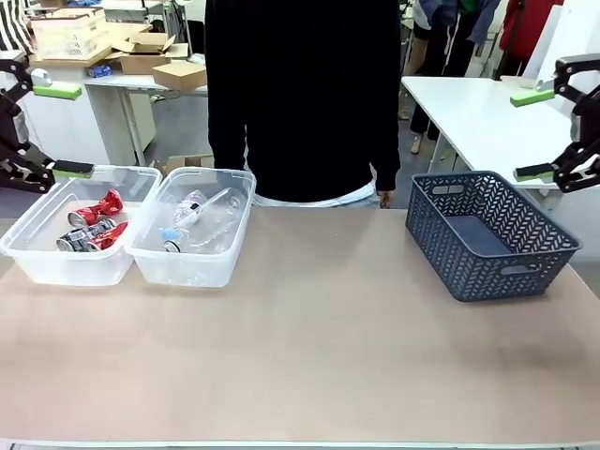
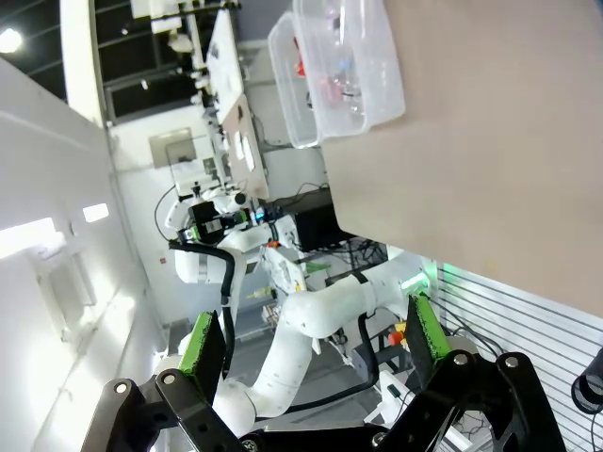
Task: Sort the waste into each basket.
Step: Release the Organizing box you were holding.
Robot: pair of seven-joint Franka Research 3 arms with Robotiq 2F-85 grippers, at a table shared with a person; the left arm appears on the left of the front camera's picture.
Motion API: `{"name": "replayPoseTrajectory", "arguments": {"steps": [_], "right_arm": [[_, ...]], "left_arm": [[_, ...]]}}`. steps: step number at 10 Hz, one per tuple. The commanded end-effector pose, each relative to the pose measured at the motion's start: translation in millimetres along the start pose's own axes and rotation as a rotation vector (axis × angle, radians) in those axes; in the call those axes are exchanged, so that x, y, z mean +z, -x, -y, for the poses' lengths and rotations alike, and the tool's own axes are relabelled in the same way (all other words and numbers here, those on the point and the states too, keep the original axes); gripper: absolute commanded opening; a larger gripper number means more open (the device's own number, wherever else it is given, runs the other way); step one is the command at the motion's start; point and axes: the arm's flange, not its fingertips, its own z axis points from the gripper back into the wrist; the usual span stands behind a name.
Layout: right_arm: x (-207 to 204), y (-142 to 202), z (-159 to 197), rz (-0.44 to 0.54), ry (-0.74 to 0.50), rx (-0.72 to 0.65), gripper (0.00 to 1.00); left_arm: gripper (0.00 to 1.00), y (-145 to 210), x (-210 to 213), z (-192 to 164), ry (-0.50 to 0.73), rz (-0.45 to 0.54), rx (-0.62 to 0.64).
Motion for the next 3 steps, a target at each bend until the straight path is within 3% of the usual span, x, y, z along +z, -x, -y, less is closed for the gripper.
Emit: {"name": "replayPoseTrajectory", "arguments": {"steps": [1,3], "right_arm": [[4.0,-1.2,-2.5,-0.005,0.002,-0.007,1.00],[4.0,-1.2,-2.5,-0.005,0.002,-0.007,1.00]], "left_arm": [[1.00,7.1,-4.4,-1.0,0.029,0.001,-0.002],[1.00,7.1,-4.4,-1.0,0.029,0.001,-0.002]]}}
